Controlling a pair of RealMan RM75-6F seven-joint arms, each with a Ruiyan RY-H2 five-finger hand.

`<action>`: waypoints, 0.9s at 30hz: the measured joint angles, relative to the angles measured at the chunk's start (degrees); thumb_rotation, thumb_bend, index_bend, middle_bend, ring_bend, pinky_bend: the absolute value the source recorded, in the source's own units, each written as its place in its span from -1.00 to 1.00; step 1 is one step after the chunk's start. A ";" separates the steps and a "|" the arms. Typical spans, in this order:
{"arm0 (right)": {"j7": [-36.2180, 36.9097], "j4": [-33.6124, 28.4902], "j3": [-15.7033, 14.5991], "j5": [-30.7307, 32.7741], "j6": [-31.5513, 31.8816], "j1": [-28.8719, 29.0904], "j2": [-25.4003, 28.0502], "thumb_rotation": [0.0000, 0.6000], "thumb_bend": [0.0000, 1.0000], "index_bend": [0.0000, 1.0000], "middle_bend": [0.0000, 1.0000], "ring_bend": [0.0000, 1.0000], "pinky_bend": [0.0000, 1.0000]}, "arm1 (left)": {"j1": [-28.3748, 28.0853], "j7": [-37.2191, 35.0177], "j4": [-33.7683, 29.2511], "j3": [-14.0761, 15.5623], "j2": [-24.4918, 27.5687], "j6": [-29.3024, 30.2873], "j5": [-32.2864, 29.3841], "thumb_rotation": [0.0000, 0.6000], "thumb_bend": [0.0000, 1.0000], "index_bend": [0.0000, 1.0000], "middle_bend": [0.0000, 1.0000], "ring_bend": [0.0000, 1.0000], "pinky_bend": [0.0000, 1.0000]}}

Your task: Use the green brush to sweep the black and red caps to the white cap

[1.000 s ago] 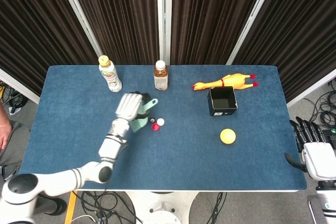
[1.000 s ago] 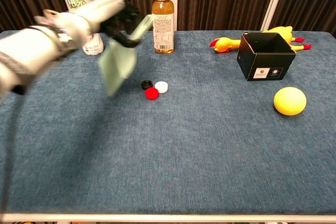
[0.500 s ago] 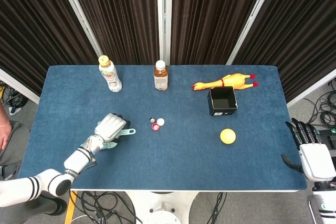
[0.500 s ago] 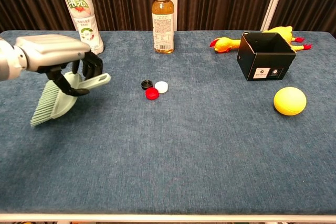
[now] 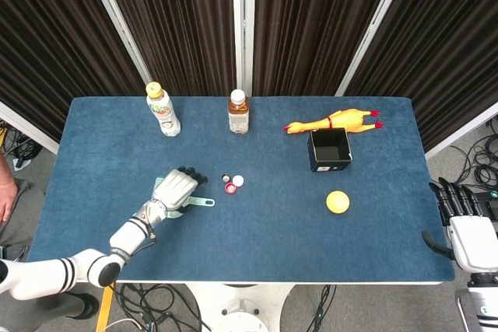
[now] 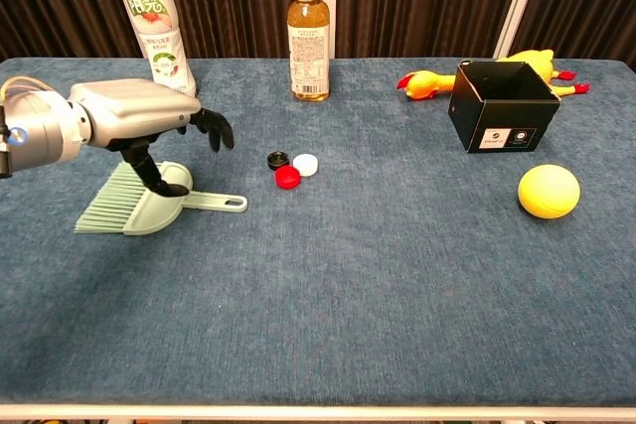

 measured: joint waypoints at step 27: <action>5.30 4.32 -1.01 -1.75 -1.31 0.78 -1.24 1.00 -0.67 -1.00 -0.95 -1.00 -1.00 | 38.13 -17.05 -4.28 7.26 14.95 46.93 13.09 1.00 -0.62 -0.58 -0.60 -0.69 -0.65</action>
